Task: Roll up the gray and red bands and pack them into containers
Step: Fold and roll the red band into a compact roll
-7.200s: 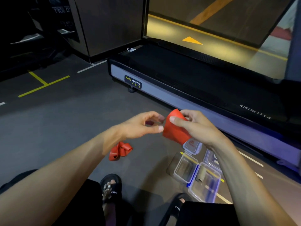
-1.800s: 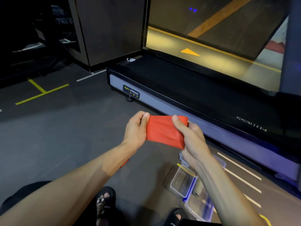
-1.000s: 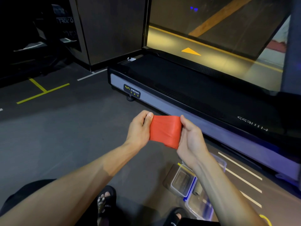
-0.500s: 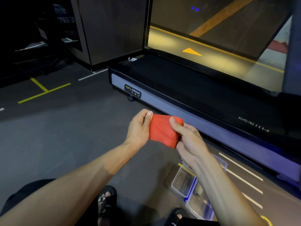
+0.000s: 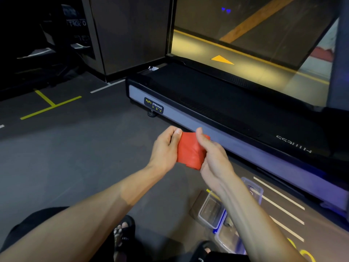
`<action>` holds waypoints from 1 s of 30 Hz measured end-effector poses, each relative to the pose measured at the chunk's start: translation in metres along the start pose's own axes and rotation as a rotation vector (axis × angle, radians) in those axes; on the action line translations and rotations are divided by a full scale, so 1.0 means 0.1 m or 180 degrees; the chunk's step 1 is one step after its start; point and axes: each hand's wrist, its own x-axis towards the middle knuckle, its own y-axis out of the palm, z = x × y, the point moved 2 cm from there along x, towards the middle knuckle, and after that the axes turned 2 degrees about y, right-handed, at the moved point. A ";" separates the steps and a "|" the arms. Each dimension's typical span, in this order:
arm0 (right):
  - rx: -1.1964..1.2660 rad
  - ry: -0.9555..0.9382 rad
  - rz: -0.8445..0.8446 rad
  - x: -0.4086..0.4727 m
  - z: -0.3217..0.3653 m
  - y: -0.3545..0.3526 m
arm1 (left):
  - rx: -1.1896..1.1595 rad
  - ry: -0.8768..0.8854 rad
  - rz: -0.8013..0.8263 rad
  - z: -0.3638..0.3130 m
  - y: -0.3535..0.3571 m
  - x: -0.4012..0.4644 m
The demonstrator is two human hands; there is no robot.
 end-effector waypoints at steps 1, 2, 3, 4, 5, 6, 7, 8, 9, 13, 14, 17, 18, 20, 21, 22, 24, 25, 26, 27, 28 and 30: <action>-0.0058 -0.0078 -0.0053 0.01 -0.01 0.00 | -0.0008 -0.0003 0.0007 -0.01 0.01 -0.01; -0.0063 -0.0127 -0.0079 0.02 -0.03 -0.01 | -0.0023 -0.0017 0.0004 -0.01 0.01 -0.01; -0.0028 -0.0152 -0.0070 0.03 -0.03 -0.01 | -0.0042 -0.0033 -0.0006 -0.01 0.02 -0.01; 0.0024 -0.0159 -0.0046 0.04 -0.03 -0.01 | -0.0059 -0.0041 -0.0014 -0.01 0.01 0.00; 0.0077 -0.0169 -0.0011 0.04 -0.03 -0.01 | -0.0068 -0.0045 -0.0021 0.00 0.01 0.00; 0.0113 -0.0166 0.0016 0.04 -0.02 0.00 | -0.0066 -0.0045 -0.0024 0.00 0.01 0.00; 0.0133 -0.0164 0.0035 0.04 -0.02 0.00 | -0.0055 -0.0047 -0.0021 0.00 0.01 0.01; 0.0144 -0.0160 0.0076 0.04 -0.02 -0.01 | -0.0040 -0.0041 -0.0016 0.00 0.01 0.01; 0.0123 -0.0171 0.0135 0.04 -0.02 -0.01 | -0.0029 -0.0026 -0.0014 0.00 0.01 0.00; -0.0021 -0.0234 0.0154 0.03 -0.03 -0.03 | -0.0056 0.0017 -0.0014 -0.02 0.02 0.01; -0.0013 -0.0249 0.0111 0.03 -0.03 -0.03 | -0.0069 0.0032 -0.0025 -0.02 0.02 0.01; 0.0080 -0.0189 0.0057 0.02 -0.05 -0.02 | -0.0100 0.0033 -0.0042 -0.03 0.03 0.02; 0.0080 -0.0171 0.0057 0.03 -0.05 -0.02 | -0.0120 0.0036 -0.0042 -0.03 0.04 0.02; 0.0035 -0.0171 0.0051 0.04 -0.06 -0.03 | -0.0158 0.0057 -0.0043 -0.03 0.05 0.02; 0.0004 -0.0175 0.0053 0.04 -0.06 -0.03 | -0.0183 0.0068 -0.0039 -0.02 0.05 0.03; -0.0030 -0.0178 0.0071 0.05 -0.05 -0.04 | -0.0226 0.0067 -0.0032 -0.02 0.06 0.03; -0.0087 -0.0190 0.0121 0.05 -0.05 -0.03 | -0.0375 0.0019 -0.0008 0.00 0.07 0.03; -0.0103 -0.0189 0.0128 0.05 -0.06 -0.03 | -0.0463 -0.0020 0.0006 0.00 0.07 0.03; -0.0109 -0.0183 0.0120 0.05 -0.06 -0.02 | -0.0542 -0.0070 0.0013 0.00 0.07 0.03; -0.0113 -0.0177 0.0102 0.05 -0.07 -0.01 | -0.0611 -0.0132 0.0014 0.00 0.07 0.03; -0.0113 -0.0174 0.0082 0.06 -0.08 -0.01 | -0.0678 -0.0215 0.0009 0.01 0.08 0.02; -0.0100 -0.0176 0.0045 0.07 -0.10 0.00 | -0.0843 -0.0469 -0.0002 0.02 0.10 0.02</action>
